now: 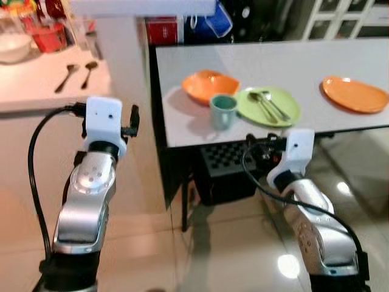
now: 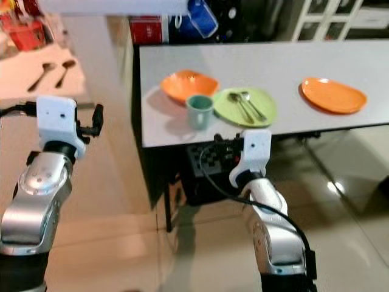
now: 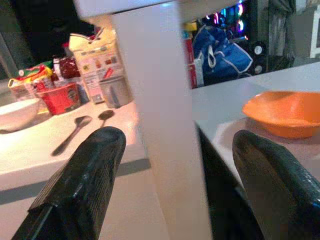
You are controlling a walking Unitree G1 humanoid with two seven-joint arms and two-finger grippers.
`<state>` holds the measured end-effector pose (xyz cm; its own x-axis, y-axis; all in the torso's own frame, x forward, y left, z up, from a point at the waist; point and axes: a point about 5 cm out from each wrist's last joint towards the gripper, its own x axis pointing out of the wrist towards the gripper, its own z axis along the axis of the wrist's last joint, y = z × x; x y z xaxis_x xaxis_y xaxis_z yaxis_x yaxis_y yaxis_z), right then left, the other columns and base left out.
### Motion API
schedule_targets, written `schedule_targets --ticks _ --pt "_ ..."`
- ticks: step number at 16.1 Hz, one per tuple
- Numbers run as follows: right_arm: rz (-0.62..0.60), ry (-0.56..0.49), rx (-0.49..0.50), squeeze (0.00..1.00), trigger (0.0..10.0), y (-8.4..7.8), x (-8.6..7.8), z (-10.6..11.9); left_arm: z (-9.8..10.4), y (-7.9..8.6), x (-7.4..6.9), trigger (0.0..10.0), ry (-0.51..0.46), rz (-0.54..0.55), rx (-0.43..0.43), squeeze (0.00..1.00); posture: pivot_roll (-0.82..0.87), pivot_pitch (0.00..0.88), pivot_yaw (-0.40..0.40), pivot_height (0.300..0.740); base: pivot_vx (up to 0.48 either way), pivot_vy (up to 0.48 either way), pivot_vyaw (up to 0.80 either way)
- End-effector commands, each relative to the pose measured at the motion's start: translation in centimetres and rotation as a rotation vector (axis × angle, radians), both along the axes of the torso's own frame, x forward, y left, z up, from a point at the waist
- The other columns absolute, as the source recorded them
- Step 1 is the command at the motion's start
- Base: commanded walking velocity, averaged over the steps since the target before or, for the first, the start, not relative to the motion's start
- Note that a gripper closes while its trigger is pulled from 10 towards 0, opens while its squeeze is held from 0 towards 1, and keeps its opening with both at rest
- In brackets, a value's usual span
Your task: Setting the table
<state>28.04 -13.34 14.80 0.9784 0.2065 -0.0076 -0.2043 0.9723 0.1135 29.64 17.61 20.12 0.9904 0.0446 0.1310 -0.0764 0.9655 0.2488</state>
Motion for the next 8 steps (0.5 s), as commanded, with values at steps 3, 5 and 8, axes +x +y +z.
schedule_targets --ticks 3,5,8 --pt "0.050 -0.025 -0.009 0.00 10.0 1.35 0.05 0.55 0.26 0.66 0.03 10.0 -0.008 0.020 0.013 0.00 0.03 0.000 -0.008 0.740 0.000 0.372 0.00" --pt "0.051 -0.024 -0.013 0.00 10.0 0.87 0.26 0.42 0.25 0.16 0.19 10.0 -0.011 0.012 0.010 0.00 0.04 0.000 -0.005 0.740 0.000 0.371 0.00" --pt "0.067 -0.028 -0.009 0.00 10.0 1.51 0.22 0.41 0.19 0.55 -0.10 10.0 -0.009 0.016 0.014 0.00 0.03 0.000 -0.002 0.740 0.000 0.372 0.00"
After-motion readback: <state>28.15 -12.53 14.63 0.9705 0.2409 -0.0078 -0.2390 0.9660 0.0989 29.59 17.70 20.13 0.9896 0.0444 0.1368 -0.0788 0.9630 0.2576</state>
